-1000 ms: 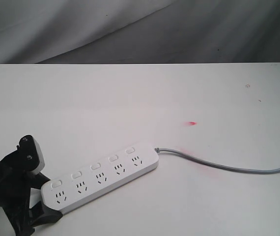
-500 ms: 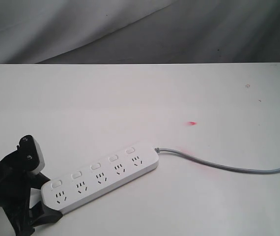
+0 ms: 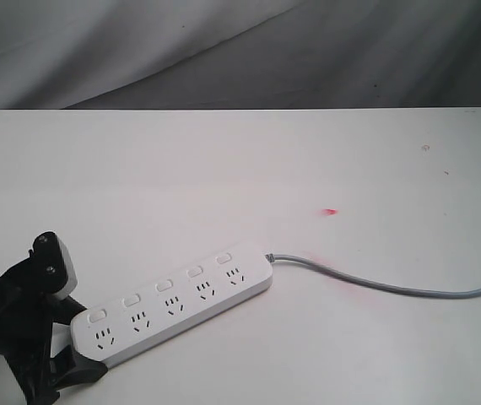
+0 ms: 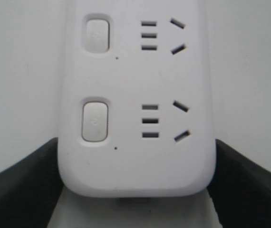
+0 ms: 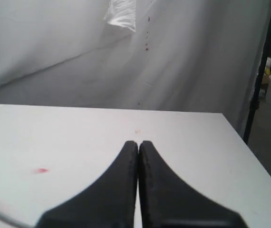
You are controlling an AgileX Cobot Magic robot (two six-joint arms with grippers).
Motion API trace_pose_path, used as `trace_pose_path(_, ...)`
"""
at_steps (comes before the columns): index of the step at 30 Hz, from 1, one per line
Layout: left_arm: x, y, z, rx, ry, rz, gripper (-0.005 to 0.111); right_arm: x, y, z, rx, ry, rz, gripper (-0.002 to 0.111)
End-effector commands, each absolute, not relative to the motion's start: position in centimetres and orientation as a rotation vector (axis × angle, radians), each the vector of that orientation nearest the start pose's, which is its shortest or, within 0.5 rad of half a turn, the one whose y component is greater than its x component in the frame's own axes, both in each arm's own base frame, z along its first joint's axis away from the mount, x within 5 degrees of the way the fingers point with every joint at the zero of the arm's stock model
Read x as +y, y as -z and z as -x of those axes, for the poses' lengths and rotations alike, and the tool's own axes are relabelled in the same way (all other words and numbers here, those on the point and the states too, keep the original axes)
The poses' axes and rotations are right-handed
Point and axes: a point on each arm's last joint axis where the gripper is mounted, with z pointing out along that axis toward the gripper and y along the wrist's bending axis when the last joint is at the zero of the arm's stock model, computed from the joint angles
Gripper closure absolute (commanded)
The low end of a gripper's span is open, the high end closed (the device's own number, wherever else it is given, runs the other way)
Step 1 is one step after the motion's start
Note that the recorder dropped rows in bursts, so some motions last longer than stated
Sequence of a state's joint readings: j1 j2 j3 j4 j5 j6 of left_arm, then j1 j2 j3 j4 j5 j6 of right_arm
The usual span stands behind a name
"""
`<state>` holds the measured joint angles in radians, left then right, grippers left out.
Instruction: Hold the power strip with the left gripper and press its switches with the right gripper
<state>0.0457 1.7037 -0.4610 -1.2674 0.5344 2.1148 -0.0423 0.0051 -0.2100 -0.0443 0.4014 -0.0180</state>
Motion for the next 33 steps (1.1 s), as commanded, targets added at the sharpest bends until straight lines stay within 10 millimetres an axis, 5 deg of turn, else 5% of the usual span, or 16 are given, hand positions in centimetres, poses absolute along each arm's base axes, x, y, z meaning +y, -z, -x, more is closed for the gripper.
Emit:
trace_pose_path(1,-3.4,-9.3,-21.3,2.432,0.485,-1.18,0.042,-0.4,-22.1,-4.7,1.751,0.086,-0.01,0.108)
trace_pose_path(11,-3.4,-9.3,-21.3,2.432,0.485,-1.18,0.042,-0.2,-18.1,-5.3,1.845,0.034,-0.038,0.108)
trace_pose_path(33,-3.4,-9.3,-21.3,2.433,0.484,-1.178,0.042,-0.2,-18.2,-5.4,1.824,0.025,-0.044,0.108)
